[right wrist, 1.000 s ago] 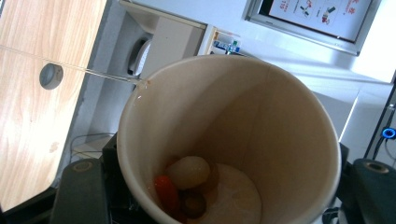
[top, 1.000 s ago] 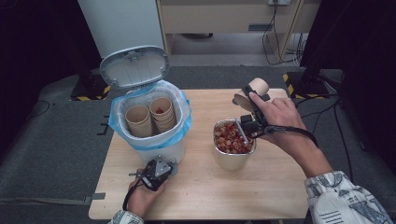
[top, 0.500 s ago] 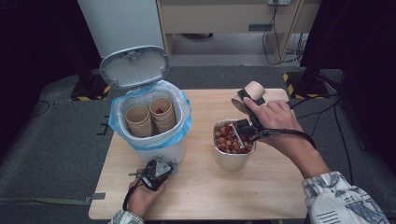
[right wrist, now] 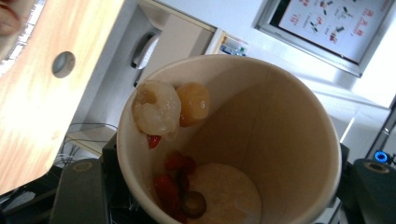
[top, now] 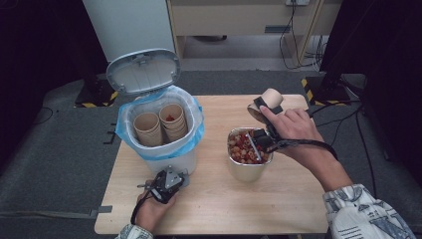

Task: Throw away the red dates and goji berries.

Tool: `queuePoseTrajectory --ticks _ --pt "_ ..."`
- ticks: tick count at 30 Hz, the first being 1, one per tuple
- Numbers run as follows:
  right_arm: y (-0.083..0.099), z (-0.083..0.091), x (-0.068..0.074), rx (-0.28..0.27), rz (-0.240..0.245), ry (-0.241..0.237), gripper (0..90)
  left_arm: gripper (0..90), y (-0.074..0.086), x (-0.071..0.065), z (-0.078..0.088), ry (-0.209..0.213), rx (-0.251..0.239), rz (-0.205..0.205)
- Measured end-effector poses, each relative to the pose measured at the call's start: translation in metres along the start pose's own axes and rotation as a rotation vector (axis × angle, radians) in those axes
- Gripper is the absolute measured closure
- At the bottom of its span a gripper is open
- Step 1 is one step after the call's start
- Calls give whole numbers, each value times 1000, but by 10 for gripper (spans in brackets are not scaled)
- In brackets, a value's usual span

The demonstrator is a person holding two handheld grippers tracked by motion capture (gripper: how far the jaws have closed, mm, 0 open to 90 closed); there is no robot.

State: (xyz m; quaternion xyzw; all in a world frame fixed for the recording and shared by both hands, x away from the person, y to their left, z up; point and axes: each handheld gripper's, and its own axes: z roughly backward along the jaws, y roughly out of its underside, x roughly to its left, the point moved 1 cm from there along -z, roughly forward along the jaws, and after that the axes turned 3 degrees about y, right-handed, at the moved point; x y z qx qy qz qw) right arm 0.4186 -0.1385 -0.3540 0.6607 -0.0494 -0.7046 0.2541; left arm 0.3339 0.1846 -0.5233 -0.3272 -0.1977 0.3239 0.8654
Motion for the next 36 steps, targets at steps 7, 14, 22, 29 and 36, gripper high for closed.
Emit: queuePoseTrajectory --ticks 7,14,22,29,36 --pt "8 3 -3 10 -31 14 302 898 0 0 0 -2 0 -1" --pt "5 3 0 9 -10 16 301 898 0 0 0 -1 0 -1" --pt "-4 1 13 -10 82 -27 303 898 0 0 0 -1 0 0" --pt "1 3 10 -1 80 -15 303 898 0 0 0 1 -1 3" --pt "-3 1 16 -3 90 -29 302 898 0 0 0 2 1 1"
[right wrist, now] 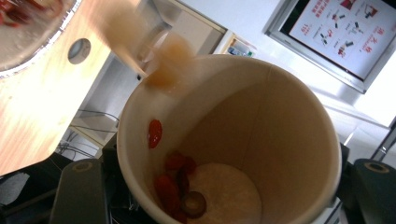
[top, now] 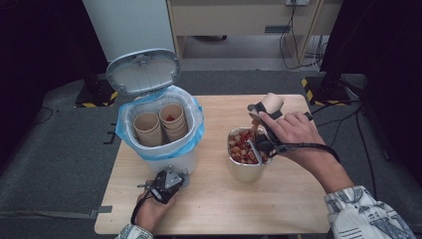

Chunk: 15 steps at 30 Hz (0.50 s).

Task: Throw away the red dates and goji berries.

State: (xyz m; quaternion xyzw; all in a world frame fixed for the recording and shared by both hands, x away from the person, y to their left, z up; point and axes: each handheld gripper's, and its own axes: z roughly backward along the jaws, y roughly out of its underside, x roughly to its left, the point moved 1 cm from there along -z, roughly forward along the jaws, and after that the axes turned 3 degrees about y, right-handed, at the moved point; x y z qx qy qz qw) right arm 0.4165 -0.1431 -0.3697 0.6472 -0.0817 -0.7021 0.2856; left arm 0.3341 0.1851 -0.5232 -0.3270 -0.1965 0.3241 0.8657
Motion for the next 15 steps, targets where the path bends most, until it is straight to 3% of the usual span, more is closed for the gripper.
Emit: queuePoseTrajectory --ticks 3,11,15 --pt "1 1 -3 -2 -13 4 300 898 0 0 0 1 -2 3" --pt "12 3 -14 -1 -136 19 296 898 0 0 0 -2 0 1" --pt "16 1 -17 -4 -171 17 296 898 0 0 0 -1 0 1"
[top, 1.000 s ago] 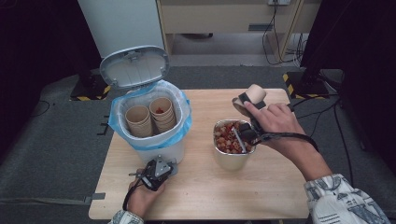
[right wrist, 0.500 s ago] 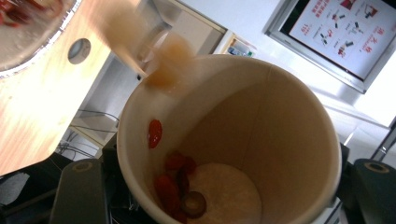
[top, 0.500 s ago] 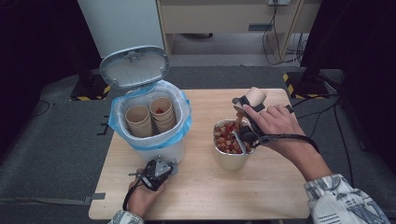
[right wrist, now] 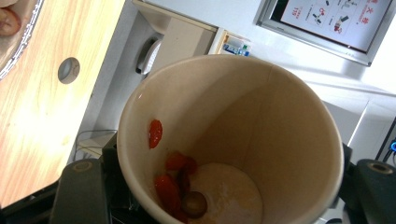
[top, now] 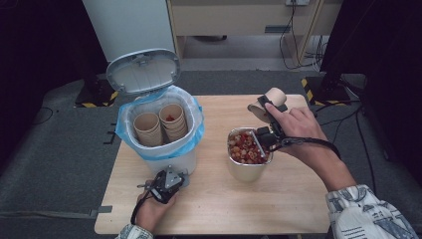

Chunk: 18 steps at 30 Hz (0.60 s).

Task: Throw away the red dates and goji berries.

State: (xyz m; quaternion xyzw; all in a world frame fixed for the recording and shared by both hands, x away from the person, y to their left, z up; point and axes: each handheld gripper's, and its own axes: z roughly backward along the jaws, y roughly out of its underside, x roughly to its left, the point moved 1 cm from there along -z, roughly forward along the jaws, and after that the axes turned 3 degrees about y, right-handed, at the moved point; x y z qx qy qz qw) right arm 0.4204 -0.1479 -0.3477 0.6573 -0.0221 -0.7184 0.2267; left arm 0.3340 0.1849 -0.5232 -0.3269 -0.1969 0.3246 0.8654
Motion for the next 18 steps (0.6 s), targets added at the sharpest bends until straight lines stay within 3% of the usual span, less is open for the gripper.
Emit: queuePoseTrajectory --ticks 6,18 --pt "1 -7 -3 -11 -85 -12 295 898 0 0 0 -1 0 0" --pt "4 -22 -6 -52 -348 -72 294 898 0 0 0 -1 0 -1"
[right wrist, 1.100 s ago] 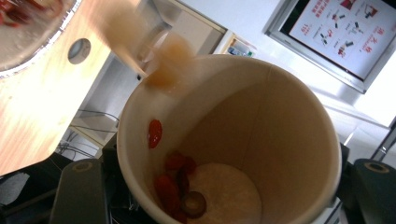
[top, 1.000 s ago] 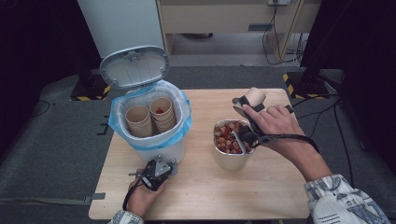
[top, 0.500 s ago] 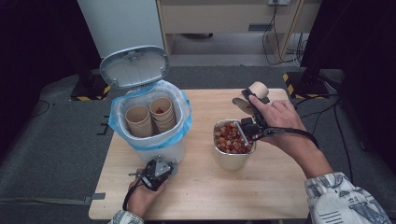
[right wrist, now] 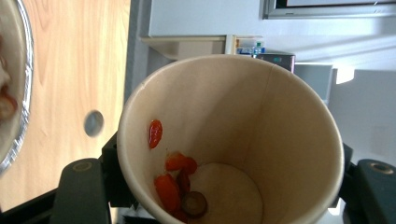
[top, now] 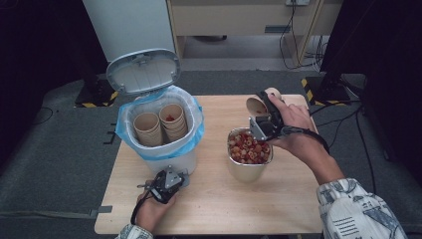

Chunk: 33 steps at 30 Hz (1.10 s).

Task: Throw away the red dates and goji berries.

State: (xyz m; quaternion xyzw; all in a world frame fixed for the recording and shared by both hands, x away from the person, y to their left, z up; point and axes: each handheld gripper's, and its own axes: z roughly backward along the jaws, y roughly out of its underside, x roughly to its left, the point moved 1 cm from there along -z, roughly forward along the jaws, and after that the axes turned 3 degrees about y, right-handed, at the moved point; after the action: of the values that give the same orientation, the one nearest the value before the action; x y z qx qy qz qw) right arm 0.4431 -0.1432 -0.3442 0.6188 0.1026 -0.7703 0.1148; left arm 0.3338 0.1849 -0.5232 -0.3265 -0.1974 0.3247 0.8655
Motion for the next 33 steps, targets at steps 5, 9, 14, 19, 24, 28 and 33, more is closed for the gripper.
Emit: queuePoseTrajectory --ticks 5,9,14,19,24,28,33 --pt "0 -4 -4 -17 -85 -17 294 898 0 0 0 0 -3 4" --pt "1 -6 -8 -38 -163 -31 294 898 0 0 0 1 -2 4" --pt "3 -9 -12 -51 -247 -45 293 898 0 0 0 -1 -1 0" --pt "3 -10 -14 -66 -312 -62 292 898 0 0 0 -1 -5 4" --pt "2 -11 -17 -84 -373 -74 292 898 0 0 0 1 -6 4" --pt "0 -13 -19 -97 -400 -81 291 898 0 0 0 1 -6 4" --pt "-4 -15 -20 -114 -438 -101 291 898 0 0 0 1 -6 5"
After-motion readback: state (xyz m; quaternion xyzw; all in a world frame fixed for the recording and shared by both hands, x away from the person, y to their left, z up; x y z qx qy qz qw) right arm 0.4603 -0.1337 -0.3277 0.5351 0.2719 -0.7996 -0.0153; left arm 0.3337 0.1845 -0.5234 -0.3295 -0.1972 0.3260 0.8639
